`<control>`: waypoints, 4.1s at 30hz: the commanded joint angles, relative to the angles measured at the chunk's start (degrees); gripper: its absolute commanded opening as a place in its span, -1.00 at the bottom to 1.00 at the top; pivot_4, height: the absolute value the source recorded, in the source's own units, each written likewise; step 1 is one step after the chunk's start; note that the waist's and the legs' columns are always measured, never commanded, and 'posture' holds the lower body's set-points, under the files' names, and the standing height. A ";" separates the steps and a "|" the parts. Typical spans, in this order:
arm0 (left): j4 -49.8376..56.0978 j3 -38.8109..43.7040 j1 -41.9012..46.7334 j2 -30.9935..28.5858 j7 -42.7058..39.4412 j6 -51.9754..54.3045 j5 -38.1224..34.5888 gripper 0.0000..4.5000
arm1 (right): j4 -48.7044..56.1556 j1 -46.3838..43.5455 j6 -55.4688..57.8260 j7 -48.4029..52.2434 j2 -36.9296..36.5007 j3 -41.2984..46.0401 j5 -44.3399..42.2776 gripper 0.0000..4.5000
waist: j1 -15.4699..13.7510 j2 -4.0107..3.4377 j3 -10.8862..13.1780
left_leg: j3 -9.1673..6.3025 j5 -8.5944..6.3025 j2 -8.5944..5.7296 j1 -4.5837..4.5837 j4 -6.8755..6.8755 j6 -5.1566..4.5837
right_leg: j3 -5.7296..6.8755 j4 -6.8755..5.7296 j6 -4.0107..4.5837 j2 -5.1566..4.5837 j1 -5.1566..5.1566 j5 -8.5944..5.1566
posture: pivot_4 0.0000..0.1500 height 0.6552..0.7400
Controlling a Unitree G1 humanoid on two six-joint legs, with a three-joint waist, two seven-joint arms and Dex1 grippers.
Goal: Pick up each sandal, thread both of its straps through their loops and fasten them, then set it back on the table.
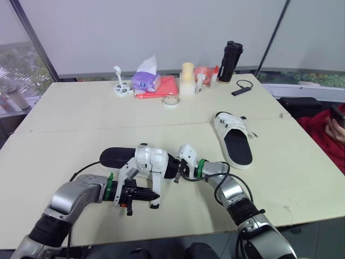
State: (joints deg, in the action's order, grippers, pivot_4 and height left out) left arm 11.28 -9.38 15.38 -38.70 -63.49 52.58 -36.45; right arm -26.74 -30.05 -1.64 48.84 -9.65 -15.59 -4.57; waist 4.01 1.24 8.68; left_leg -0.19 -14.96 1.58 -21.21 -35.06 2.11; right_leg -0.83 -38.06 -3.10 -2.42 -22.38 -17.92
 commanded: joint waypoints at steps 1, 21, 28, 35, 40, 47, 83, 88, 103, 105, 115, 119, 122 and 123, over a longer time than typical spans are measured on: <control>5.69 5.53 0.08 -0.26 -0.74 5.13 -8.71 -0.99 | -4.86 2.19 3.07 -0.79 0.17 -2.85 3.51 -1.00 | 0.01 0.01 0.01 | 0.00 0.00 0.00 0.00 0.00 0.00 | 0.00 0.00 0.00 0.01 0.00 0.00 | 1.00 1.00; -12.76 23.58 12.69 21.24 32.99 14.27 -16.03 -0.99 | -4.75 2.59 2.79 -0.74 0.77 -3.07 4.11 -1.00 | -0.11 0.17 0.00 | -0.12 0.04 0.22 0.02 -0.17 0.08 | -0.09 -0.01 -0.27 0.54 0.10 0.16 | 1.00 1.00; -11.66 23.83 13.06 20.01 32.12 15.35 -18.22 0.31 | -4.71 2.65 2.68 -0.67 0.73 -3.05 4.18 -1.00 | -0.13 0.17 0.00 | -0.12 0.09 0.22 0.07 -0.16 0.19 | -0.09 -0.01 -0.26 0.54 0.16 0.16 | 1.00 1.00; -12.73 24.78 16.34 18.41 31.49 12.28 -18.21 0.97 | -4.88 2.52 2.63 -0.52 0.74 -3.10 4.24 -1.00 | -0.12 0.17 0.00 | -0.13 0.12 0.22 0.08 -0.15 0.24 | -0.11 -0.01 -0.26 0.57 0.16 0.16 | 1.00 1.00; -14.25 20.92 20.45 14.43 25.70 6.21 -13.48 0.97 | -5.15 2.38 2.55 -0.46 0.79 -3.07 4.28 -1.00 | -0.16 0.19 0.01 | -0.13 0.18 0.25 0.04 -0.12 0.34 | -0.13 0.00 -0.26 0.65 0.10 0.16 | 1.00 1.00; -27.54 7.67 28.09 7.25 9.85 -13.36 4.33 0.97 | -5.55 2.04 2.61 -0.46 0.78 -2.98 4.28 -1.00 | -0.13 0.16 0.01 | -0.10 0.22 0.25 0.07 -0.07 0.42 | -0.17 0.02 -0.24 0.72 0.08 0.16 | 1.00 1.00; -53.73 7.58 39.92 15.80 -2.62 -19.22 16.22 -0.99 | -4.12 3.12 3.42 -1.24 1.00 -3.24 4.29 -1.00 | -0.20 0.24 0.05 | -0.10 0.21 0.27 -0.10 -0.14 0.37 | -0.16 -0.03 -0.25 0.84 -0.04 0.17 | 1.00 1.00; -60.38 7.39 40.92 14.96 -1.77 -22.14 19.83 -0.99 | -3.11 4.15 3.60 -1.38 0.72 -3.31 4.29 -1.00 | -0.23 0.24 0.04 | -0.10 0.21 0.25 -0.07 -0.15 0.37 | -0.14 -0.02 -0.25 0.85 -0.01 0.17 | 1.00 1.00; -62.97 -6.37 40.22 12.93 -6.18 -29.77 34.30 -0.99 | -3.86 3.50 3.17 -1.78 1.40 -3.17 4.44 -1.00 | -0.12 0.17 -0.08 | -0.09 0.21 0.24 0.11 -0.13 0.36 | -0.16 -0.04 -0.25 0.90 0.14 0.17 | 1.00 1.00; -63.37 -6.86 40.34 12.96 -5.70 -30.79 35.17 -0.99 | -3.79 3.59 3.16 -1.84 1.39 -3.15 4.54 -1.00 | -0.10 0.17 -0.08 | -0.08 0.21 0.24 0.11 -0.13 0.36 | -0.16 -0.04 -0.25 0.92 0.14 0.17 | 1.00 1.00; -66.27 3.36 43.69 14.20 -3.55 -27.64 28.58 0.76 | -3.09 4.25 3.51 -1.54 1.19 -3.13 4.69 -1.00 | -0.03 0.16 -0.10 | -0.08 0.19 0.24 0.01 -0.13 0.33 | -0.16 -0.04 -0.26 0.96 0.02 0.17 | 1.00 1.00; -62.32 17.17 46.86 12.69 -2.71 -19.32 16.39 0.99 | -2.82 4.35 3.69 -1.56 1.12 -2.88 4.55 -1.00 | -0.05 0.29 -0.01 | -0.10 0.19 0.28 -0.16 -0.15 0.33 | -0.14 -0.08 -0.25 0.93 -0.14 0.17 | 1.00 1.00; -56.88 21.30 43.72 9.49 -1.38 -15.23 13.40 0.99 | -1.39 4.17 4.09 -2.44 1.60 -0.60 2.51 -1.00 | 0.07 0.30 0.01 | -0.10 0.19 0.31 -0.16 -0.15 0.33 | -0.14 -0.08 -0.25 0.91 -0.15 0.17 | 1.00 1.00; -54.19 21.39 41.41 8.39 -1.27 -14.44 13.30 0.99 | -0.13 4.10 4.68 -2.55 1.75 0.44 1.33 -1.00 | 0.10 0.25 0.00 | -0.09 0.19 0.35 -0.14 -0.13 0.33 | -0.15 -0.08 -0.25 0.90 -0.15 0.17 | 1.00 1.00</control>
State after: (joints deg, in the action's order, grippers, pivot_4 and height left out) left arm -46.23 10.12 58.72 -28.46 -65.12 36.54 -21.68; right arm -24.56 -28.41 -0.73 46.64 -7.61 -15.13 -3.38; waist 4.11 1.48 8.68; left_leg -0.28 -14.77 1.94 -21.33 -35.14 2.45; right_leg -1.00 -38.13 -3.36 -1.53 -22.53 -17.75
